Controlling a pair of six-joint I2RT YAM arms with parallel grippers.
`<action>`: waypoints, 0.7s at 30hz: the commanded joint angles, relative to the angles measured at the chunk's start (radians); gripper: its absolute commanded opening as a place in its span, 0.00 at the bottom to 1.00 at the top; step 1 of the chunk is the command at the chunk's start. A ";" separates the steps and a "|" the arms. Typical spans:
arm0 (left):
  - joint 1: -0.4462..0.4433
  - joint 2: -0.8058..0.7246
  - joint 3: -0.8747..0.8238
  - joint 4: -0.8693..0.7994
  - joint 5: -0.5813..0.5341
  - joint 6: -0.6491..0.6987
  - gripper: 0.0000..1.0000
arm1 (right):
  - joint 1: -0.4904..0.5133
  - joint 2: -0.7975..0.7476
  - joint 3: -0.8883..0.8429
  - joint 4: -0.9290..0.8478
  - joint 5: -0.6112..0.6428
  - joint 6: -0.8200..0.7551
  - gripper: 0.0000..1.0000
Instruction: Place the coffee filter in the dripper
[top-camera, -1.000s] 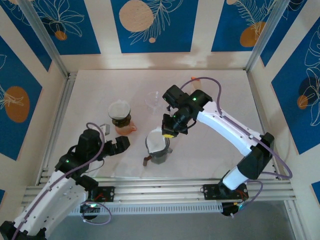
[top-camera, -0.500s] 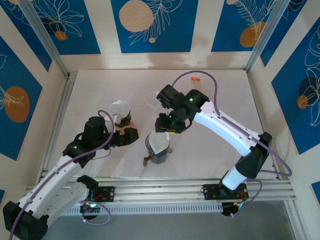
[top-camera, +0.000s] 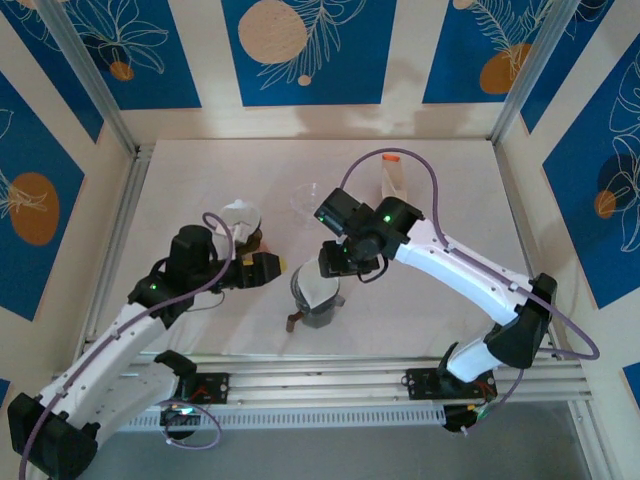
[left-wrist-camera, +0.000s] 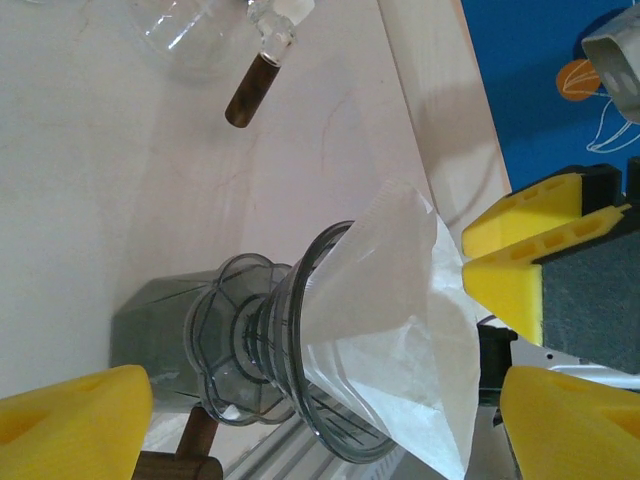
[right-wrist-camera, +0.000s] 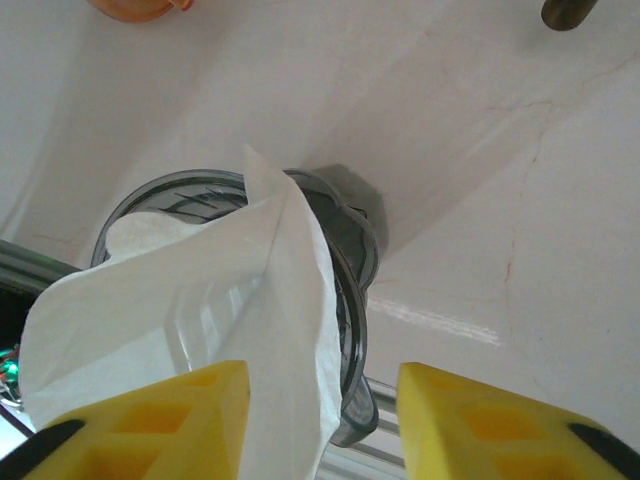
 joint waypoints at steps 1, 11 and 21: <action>-0.015 0.014 0.039 0.021 0.030 0.030 0.90 | 0.009 -0.003 -0.020 0.023 -0.025 -0.017 0.37; -0.050 0.039 0.059 -0.002 0.022 0.060 0.89 | 0.043 0.063 0.048 -0.047 0.067 -0.083 0.00; -0.102 0.080 0.043 -0.017 -0.023 0.096 0.85 | 0.125 0.173 0.147 -0.151 0.251 -0.133 0.00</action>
